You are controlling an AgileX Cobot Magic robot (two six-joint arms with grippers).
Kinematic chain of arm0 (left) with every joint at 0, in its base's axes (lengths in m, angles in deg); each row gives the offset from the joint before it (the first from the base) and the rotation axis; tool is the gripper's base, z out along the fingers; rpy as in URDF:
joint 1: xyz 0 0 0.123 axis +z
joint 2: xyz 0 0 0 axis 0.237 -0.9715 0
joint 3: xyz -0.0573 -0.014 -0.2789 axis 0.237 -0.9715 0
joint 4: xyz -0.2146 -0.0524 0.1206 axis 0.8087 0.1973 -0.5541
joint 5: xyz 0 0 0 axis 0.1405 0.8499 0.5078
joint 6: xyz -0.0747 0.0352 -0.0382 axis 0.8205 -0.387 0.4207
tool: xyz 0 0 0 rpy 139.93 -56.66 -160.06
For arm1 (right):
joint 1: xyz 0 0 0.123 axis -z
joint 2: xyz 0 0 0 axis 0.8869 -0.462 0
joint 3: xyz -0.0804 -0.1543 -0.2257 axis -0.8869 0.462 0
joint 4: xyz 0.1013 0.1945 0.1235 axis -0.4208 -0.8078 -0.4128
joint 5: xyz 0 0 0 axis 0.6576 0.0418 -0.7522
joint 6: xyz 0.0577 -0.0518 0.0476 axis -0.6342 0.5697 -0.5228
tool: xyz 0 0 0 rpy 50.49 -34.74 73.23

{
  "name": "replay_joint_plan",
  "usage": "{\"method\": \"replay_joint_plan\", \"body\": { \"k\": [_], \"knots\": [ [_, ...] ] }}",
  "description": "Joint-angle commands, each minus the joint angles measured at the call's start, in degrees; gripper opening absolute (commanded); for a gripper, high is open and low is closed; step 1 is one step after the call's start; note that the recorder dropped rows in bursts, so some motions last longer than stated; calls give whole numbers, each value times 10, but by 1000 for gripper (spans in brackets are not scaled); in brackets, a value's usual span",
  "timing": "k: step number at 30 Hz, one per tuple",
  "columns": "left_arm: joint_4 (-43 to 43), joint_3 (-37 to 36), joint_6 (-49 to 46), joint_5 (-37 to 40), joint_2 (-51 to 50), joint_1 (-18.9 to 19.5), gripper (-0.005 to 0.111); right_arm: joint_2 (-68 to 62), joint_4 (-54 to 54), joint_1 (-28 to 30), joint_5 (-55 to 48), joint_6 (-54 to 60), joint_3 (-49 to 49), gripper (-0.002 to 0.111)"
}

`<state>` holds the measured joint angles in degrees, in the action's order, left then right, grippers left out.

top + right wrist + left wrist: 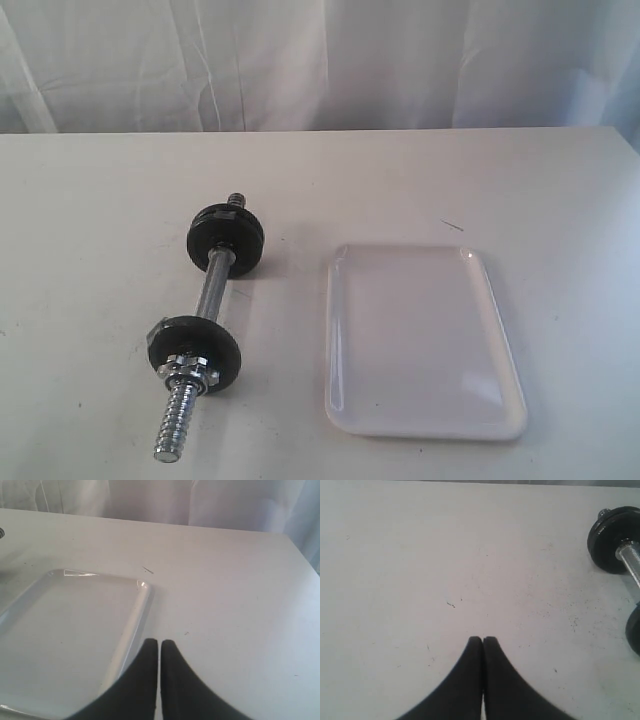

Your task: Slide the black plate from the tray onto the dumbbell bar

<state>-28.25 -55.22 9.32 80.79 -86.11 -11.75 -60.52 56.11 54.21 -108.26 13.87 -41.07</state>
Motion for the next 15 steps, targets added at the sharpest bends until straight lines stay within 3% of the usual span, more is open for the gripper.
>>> {"method": "replay_joint_plan", "body": {
  "k": [1,15],
  "knots": [
    [-1,-3,3,-9,3,2,0,4,6,4,2,0,3,3],
    [-10,-3,3,-9,3,2,0,4,6,4,4,0,3,3]
  ]
}}
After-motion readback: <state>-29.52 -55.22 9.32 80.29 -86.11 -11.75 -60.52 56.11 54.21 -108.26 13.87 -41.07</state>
